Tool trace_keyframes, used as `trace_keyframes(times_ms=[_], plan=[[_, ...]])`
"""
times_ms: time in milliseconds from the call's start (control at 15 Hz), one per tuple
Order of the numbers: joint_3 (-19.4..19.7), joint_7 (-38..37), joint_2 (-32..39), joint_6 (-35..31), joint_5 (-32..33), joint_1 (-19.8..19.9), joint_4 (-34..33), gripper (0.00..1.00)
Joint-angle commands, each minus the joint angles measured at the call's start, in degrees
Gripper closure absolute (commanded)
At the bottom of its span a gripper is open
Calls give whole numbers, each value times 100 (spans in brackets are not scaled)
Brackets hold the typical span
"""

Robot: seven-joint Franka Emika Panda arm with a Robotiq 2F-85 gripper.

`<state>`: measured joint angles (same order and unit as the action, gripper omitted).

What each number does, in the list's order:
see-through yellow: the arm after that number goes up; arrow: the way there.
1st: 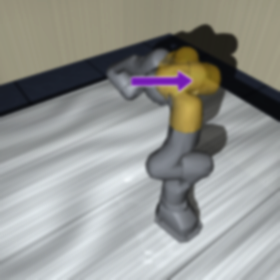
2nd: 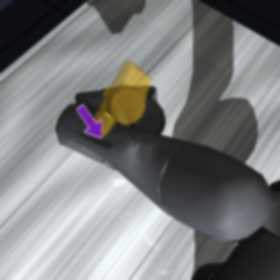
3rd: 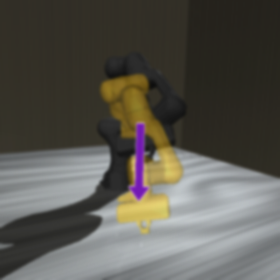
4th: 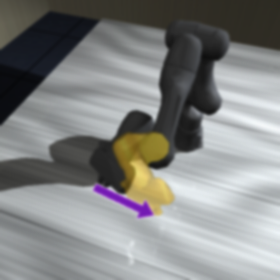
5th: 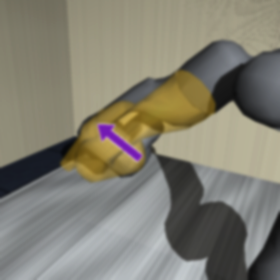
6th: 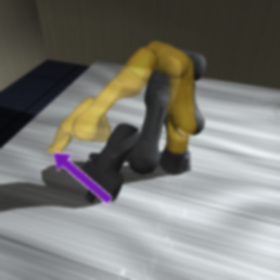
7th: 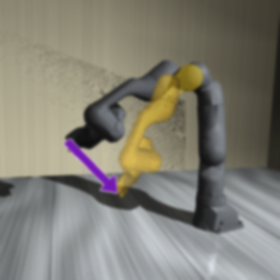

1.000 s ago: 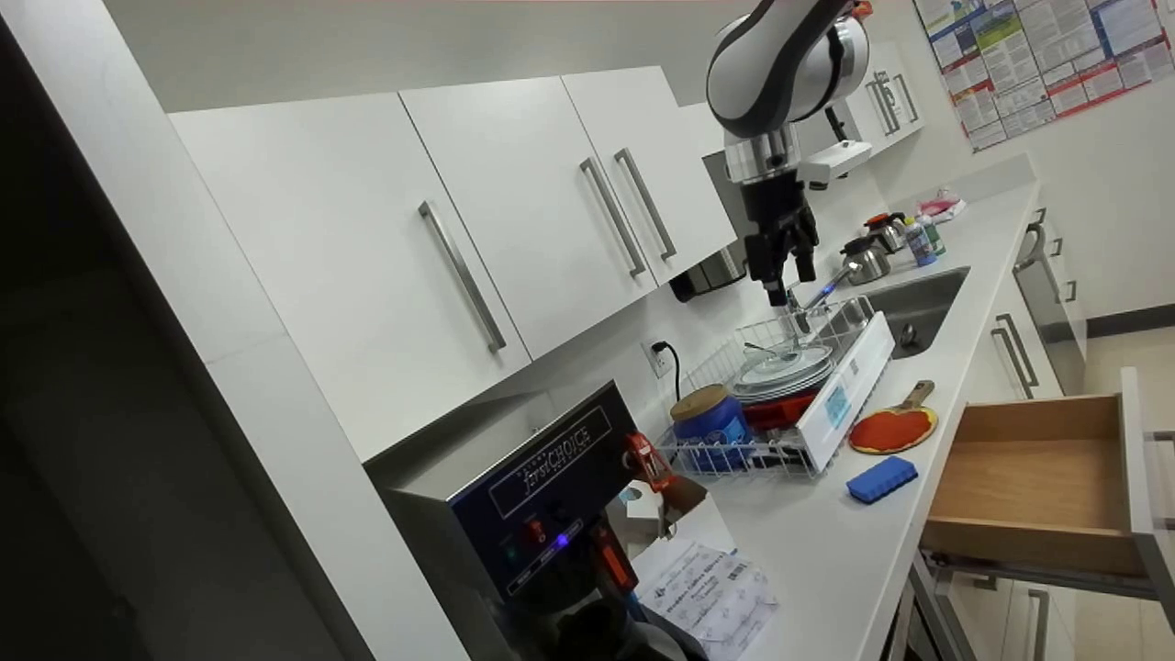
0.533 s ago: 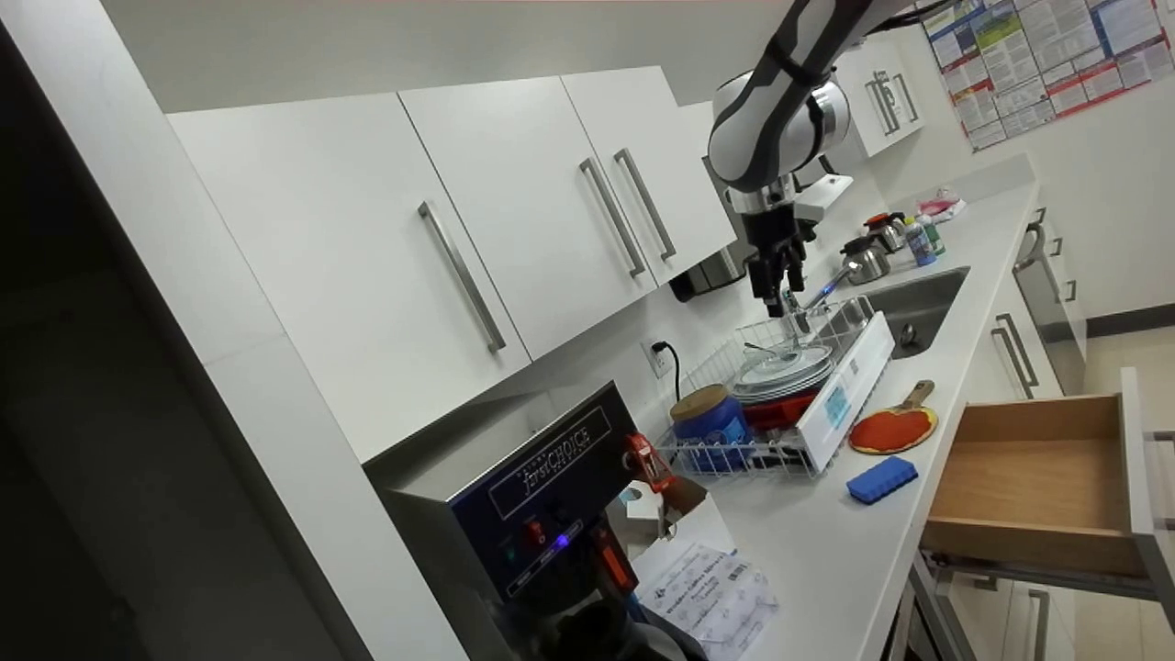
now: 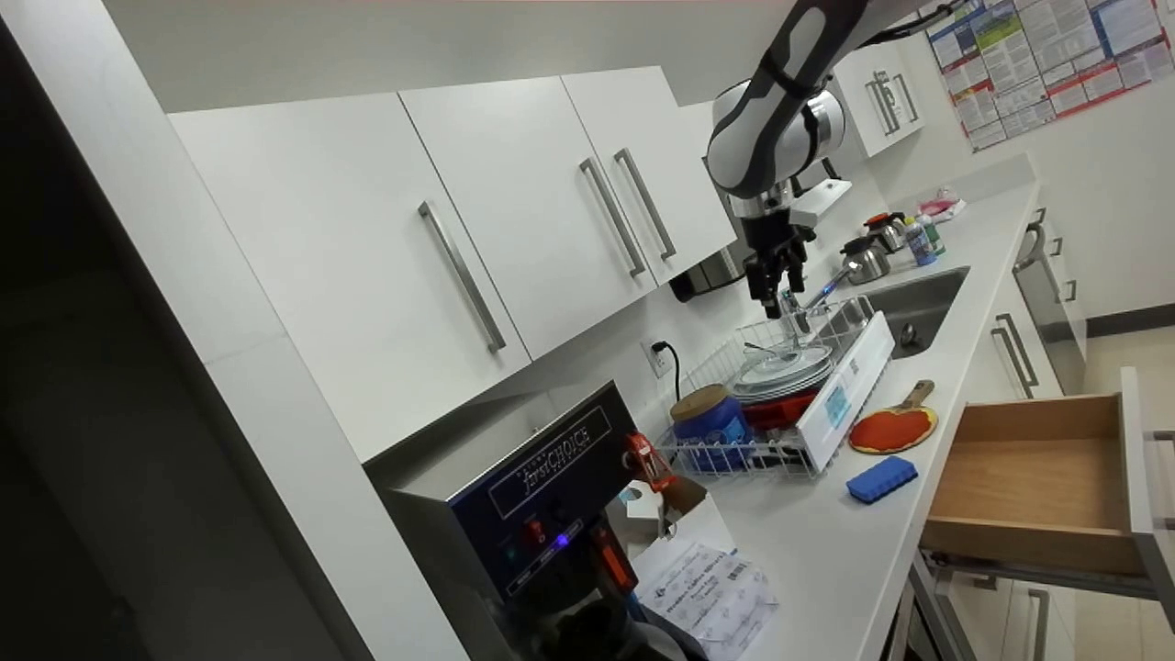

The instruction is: Remove the tongs from the drying rack

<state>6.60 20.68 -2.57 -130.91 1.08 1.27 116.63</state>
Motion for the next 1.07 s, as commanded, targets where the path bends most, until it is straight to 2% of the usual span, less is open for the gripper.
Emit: trace_keyframes(times_ms=[0,600,1000], plan=[[-13,-244,942,84,107,209,-919,0],[-99,-311,3315,251,223,509,-3208,0],[-260,-161,4269,217,143,634,-4068,0]])
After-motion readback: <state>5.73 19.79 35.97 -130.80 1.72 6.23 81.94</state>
